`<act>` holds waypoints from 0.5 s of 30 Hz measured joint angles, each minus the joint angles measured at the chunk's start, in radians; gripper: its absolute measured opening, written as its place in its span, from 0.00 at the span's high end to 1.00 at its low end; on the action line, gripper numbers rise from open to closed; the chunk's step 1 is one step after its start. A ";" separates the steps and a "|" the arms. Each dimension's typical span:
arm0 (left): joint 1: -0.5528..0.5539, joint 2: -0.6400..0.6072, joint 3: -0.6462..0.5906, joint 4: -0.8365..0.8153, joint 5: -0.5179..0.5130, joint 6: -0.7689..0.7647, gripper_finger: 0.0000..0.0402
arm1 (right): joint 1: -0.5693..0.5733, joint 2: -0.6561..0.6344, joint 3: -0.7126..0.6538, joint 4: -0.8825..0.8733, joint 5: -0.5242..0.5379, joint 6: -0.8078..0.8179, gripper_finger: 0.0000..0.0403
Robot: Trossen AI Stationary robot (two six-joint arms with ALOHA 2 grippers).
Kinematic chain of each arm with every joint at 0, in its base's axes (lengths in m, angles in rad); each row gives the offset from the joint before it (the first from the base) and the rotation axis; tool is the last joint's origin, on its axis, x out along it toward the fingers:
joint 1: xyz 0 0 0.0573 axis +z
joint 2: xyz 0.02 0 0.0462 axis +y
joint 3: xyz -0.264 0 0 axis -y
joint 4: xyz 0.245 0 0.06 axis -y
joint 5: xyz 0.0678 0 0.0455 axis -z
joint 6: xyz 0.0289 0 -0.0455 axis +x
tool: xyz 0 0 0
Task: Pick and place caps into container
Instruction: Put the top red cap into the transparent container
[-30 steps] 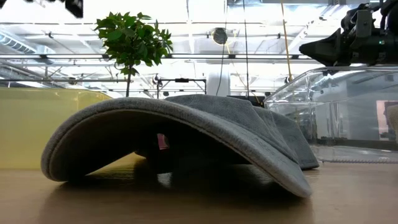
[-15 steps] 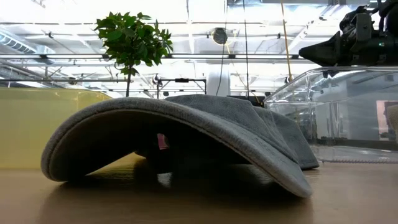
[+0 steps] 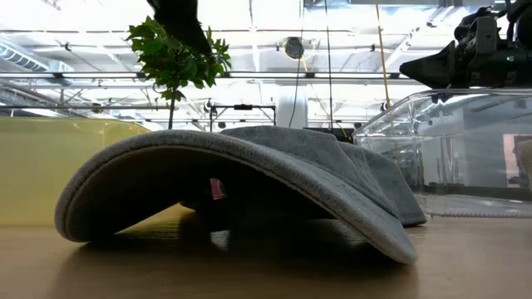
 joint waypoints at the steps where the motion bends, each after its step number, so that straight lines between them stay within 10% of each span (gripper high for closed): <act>1: 0.015 0.021 0.000 0.008 0.033 0.009 0.85 | 0.000 0.000 0.000 0.000 0.000 -0.001 1.00; 15: 0.200 0.281 0.002 0.016 0.082 0.035 0.34 | 0.000 0.000 0.000 -0.015 0.000 -0.030 1.00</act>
